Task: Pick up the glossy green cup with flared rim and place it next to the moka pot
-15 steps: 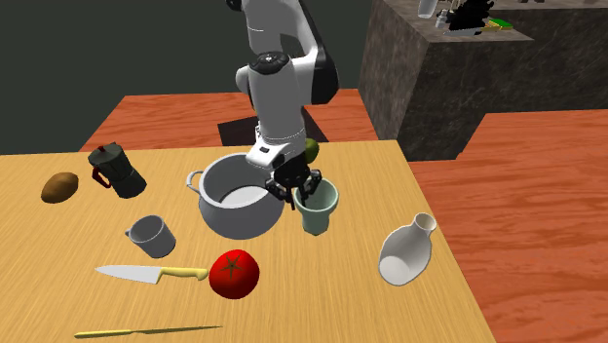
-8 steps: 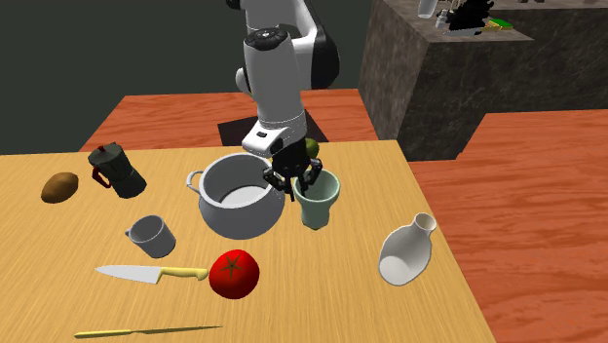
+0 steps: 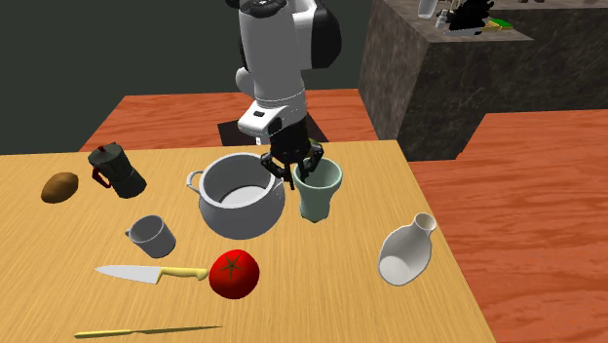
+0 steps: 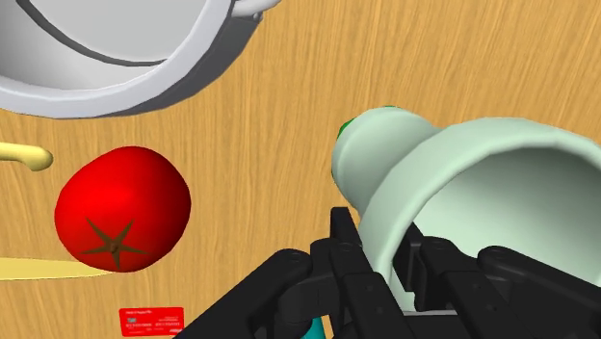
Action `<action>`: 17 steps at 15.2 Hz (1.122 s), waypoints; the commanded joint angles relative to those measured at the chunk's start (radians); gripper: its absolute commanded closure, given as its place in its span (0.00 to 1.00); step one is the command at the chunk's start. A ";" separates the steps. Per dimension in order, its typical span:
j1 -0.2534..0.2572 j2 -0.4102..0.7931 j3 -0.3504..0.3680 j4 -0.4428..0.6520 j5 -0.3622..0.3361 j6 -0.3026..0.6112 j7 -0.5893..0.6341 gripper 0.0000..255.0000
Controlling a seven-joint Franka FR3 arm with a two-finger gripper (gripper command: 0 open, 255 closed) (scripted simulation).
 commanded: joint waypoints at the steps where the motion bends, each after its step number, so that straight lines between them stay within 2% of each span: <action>1: -0.001 0.000 -0.001 0.026 -0.001 -0.027 0.002 1.00; 17: -0.005 0.019 -0.004 0.265 -0.003 -0.246 0.020 1.00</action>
